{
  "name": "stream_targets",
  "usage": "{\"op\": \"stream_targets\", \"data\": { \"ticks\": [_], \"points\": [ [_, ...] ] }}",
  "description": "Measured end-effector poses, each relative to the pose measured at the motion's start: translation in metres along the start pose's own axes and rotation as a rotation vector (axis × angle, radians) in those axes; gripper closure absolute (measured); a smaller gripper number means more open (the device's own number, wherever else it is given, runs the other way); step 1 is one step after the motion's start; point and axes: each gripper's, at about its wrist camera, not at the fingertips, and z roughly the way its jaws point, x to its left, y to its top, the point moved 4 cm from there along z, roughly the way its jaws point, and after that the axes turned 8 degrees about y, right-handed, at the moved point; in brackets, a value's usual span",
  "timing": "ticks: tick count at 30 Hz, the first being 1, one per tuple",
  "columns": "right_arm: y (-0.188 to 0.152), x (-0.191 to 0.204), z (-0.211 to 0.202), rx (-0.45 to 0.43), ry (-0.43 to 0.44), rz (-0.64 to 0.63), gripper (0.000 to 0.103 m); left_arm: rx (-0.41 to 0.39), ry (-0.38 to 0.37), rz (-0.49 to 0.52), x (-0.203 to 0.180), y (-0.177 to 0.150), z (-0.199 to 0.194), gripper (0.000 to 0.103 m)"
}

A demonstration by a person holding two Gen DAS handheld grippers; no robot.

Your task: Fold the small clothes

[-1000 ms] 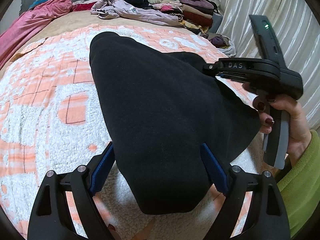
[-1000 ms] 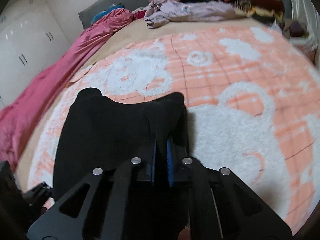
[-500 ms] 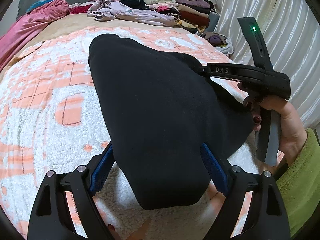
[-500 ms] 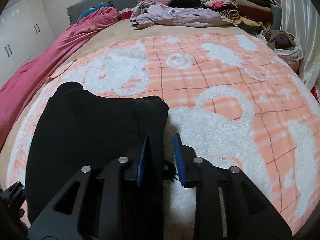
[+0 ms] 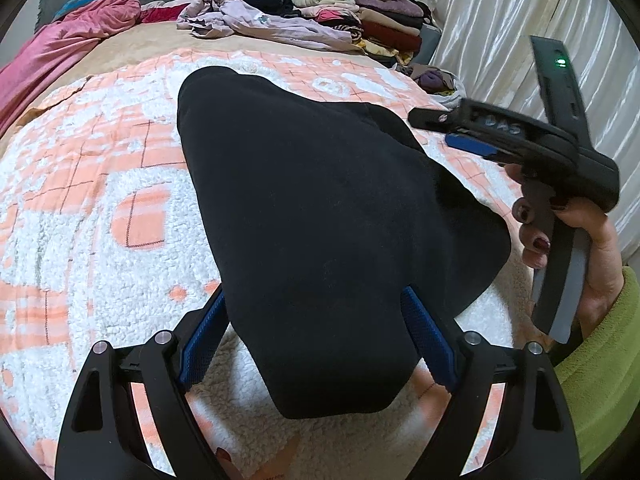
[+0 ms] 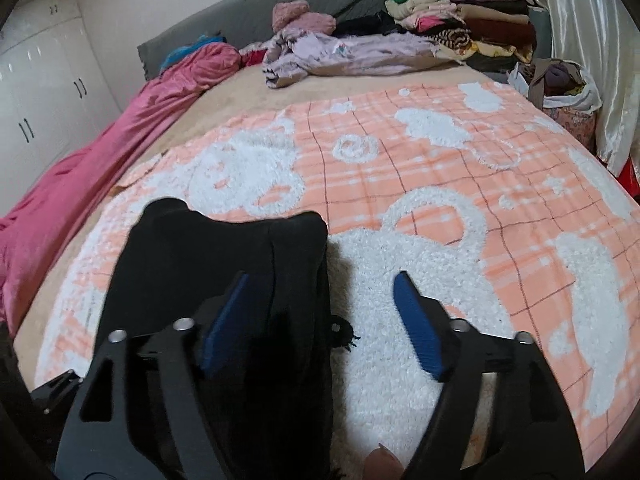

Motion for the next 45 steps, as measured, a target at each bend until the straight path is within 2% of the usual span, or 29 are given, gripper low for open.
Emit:
{"op": "stream_targets", "data": {
  "ticks": [2, 7, 16, 20, 29, 37, 45],
  "points": [
    [0.001, 0.003, -0.007, -0.020, 0.004, -0.004, 0.021, -0.002, 0.002, 0.001, 0.001, 0.001, -0.002, 0.017],
    [0.005, 0.009, -0.033, -0.103, 0.010, -0.008, 0.009, -0.018, 0.003, 0.001, 0.002, 0.003, -0.008, 0.014],
    [0.011, 0.019, -0.070, -0.221, 0.037, -0.024, 0.009, -0.094, 0.027, -0.003, 0.008, 0.013, -0.034, 0.005],
    [0.013, 0.024, -0.083, -0.261, 0.053, -0.036, 0.009, -0.130, 0.060, -0.015, 0.015, 0.018, -0.048, 0.005],
    [0.002, 0.054, -0.113, -0.355, -0.029, -0.166, 0.009, -0.236, 0.153, -0.052, 0.031, 0.025, -0.091, 0.004],
    [-0.037, 0.077, -0.144, -0.410, -0.078, -0.271, 0.009, -0.304, 0.201, -0.057, 0.030, 0.018, -0.124, 0.004],
    [-0.080, 0.079, -0.159, -0.387, -0.083, -0.231, 0.009, -0.277, 0.207, -0.038, 0.025, -0.015, -0.133, 0.004]
  ]
}}
